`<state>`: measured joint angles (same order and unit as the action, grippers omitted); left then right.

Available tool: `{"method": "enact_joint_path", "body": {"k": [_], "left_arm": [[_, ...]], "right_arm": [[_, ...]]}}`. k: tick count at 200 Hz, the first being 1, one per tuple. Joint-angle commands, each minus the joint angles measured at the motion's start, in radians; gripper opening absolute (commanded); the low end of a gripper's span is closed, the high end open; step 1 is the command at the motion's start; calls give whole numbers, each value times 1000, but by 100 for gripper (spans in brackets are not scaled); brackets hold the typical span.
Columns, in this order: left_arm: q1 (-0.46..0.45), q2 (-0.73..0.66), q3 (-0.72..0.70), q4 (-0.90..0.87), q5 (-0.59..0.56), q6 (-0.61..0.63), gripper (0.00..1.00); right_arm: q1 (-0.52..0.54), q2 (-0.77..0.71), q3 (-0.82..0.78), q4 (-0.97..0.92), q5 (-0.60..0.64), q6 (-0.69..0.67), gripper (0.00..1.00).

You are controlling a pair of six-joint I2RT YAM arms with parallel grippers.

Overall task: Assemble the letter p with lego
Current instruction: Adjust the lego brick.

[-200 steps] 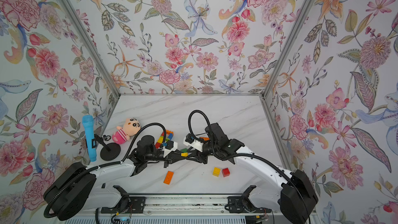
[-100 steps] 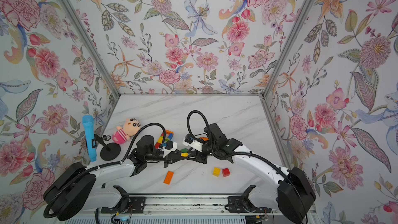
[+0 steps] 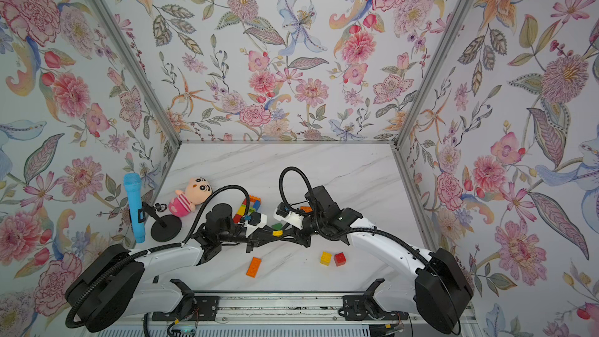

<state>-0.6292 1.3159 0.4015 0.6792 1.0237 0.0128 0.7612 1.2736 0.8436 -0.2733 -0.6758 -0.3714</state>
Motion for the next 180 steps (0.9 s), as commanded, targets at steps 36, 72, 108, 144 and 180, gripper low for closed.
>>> {"method": "enact_joint_path", "body": {"k": [36,72,108,144,180], "left_arm": [[-8,5,31,-12,17,18,14],[1,-19,24,-4,-84,-20,37],[53,-145,-115,188,-371,-122,89],[87,-250,-187,190,-764,-182,99],[116,-335,-253,139,-1147,-295,99]], "right_arm": [[23,8,16,8,-20,-26,6],[16,-5,10,25,21,22,0],[-42,-14,-32,133,236,234,0],[-65,-81,-127,264,726,507,0],[1,-72,-179,271,1134,821,0]]}}
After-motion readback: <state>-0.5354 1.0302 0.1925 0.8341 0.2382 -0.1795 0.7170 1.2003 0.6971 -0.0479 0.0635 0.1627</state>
